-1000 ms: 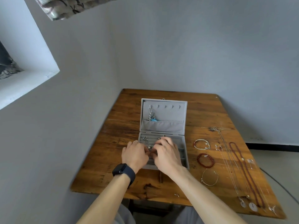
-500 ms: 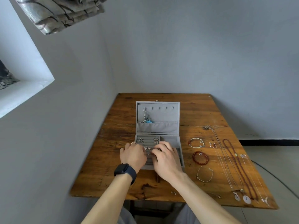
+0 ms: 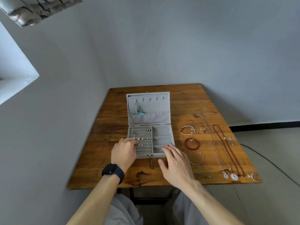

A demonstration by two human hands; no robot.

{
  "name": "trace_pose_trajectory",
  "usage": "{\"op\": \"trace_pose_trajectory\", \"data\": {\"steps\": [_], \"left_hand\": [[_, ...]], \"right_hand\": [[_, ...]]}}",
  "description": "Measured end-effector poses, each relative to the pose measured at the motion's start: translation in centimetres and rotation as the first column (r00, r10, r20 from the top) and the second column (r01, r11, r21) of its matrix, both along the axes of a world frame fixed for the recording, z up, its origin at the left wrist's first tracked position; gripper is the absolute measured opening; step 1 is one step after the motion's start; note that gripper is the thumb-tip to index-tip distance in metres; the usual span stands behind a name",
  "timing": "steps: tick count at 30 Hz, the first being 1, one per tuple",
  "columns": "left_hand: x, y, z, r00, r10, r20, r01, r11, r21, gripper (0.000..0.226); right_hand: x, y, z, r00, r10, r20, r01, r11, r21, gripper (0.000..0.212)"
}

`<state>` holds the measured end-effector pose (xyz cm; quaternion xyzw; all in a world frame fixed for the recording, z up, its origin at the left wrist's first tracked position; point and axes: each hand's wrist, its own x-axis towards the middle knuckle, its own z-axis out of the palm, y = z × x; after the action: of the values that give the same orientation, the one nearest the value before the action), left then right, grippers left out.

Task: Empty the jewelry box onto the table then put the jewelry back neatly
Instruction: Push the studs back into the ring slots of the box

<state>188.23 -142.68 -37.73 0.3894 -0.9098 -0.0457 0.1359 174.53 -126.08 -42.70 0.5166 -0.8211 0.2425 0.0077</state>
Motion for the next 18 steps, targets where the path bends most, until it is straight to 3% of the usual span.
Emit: {"op": "trace_pose_trajectory", "data": {"steps": [8, 18], "left_hand": [[0.2, 1.0, -0.3, 0.998, -0.035, 0.051, 0.039, 0.996, -0.075, 0.031], [0.2, 0.9, -0.2, 0.995, -0.059, 0.077, 0.06, 0.998, -0.009, 0.037]], "right_hand": [[0.4, 0.6, -0.1, 0.999, 0.024, 0.03, -0.028, 0.993, 0.116, 0.067], [-0.1, 1.3, 0.1, 0.993, 0.066, 0.101, -0.079, 0.989, 0.126, 0.065]]}}
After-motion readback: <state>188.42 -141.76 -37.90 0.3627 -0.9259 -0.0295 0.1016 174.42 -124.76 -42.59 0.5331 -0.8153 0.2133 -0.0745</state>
